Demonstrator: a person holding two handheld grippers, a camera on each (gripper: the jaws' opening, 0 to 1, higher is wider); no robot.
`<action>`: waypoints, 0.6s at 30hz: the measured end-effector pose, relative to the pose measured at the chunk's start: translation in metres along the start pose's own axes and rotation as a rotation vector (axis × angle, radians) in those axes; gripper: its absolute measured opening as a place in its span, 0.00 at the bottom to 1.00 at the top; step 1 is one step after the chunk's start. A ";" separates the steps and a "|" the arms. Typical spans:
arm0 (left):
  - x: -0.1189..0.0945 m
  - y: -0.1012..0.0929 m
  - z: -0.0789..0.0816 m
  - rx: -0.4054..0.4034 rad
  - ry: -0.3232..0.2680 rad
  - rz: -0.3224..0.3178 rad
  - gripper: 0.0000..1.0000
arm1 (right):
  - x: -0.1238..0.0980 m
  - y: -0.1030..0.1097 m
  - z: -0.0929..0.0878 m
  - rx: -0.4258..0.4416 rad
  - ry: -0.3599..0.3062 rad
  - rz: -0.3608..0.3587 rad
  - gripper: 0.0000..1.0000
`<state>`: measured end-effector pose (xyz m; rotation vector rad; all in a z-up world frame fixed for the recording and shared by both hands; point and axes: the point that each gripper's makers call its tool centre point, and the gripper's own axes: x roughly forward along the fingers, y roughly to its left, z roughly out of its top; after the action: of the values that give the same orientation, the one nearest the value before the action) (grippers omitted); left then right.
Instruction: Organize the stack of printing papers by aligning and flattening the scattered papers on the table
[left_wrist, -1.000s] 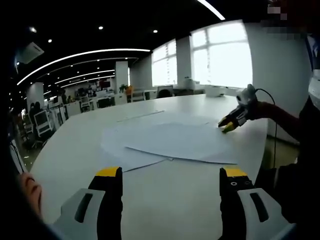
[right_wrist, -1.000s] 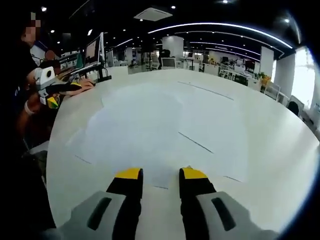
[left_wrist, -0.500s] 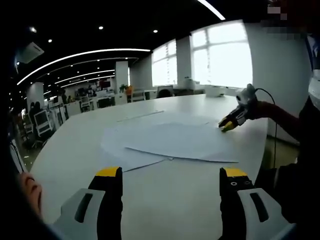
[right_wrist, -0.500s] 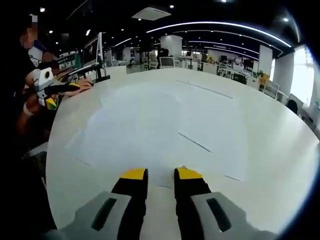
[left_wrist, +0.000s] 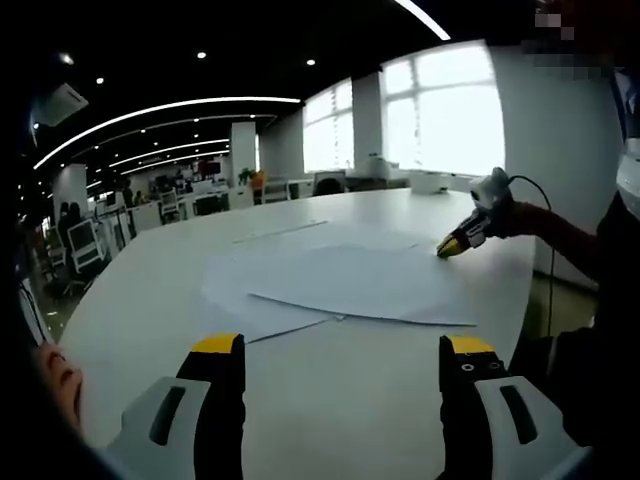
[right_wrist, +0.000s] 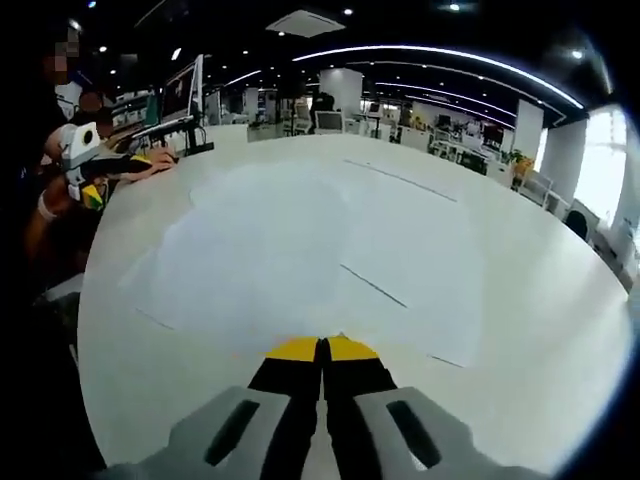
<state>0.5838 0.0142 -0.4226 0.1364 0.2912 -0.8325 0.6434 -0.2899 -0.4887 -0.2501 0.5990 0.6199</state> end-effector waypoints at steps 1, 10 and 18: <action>0.000 0.000 0.000 0.000 -0.001 -0.001 0.82 | 0.000 0.000 0.000 0.000 0.000 0.001 0.00; 0.001 -0.002 0.003 0.000 -0.004 -0.008 0.82 | 0.001 0.000 0.001 0.022 0.003 0.010 0.00; 0.002 -0.005 0.007 0.003 -0.011 -0.012 0.82 | 0.002 0.002 0.002 0.032 -0.003 0.033 0.00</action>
<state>0.5828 0.0078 -0.4166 0.1330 0.2812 -0.8457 0.6448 -0.2863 -0.4884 -0.2100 0.6107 0.6416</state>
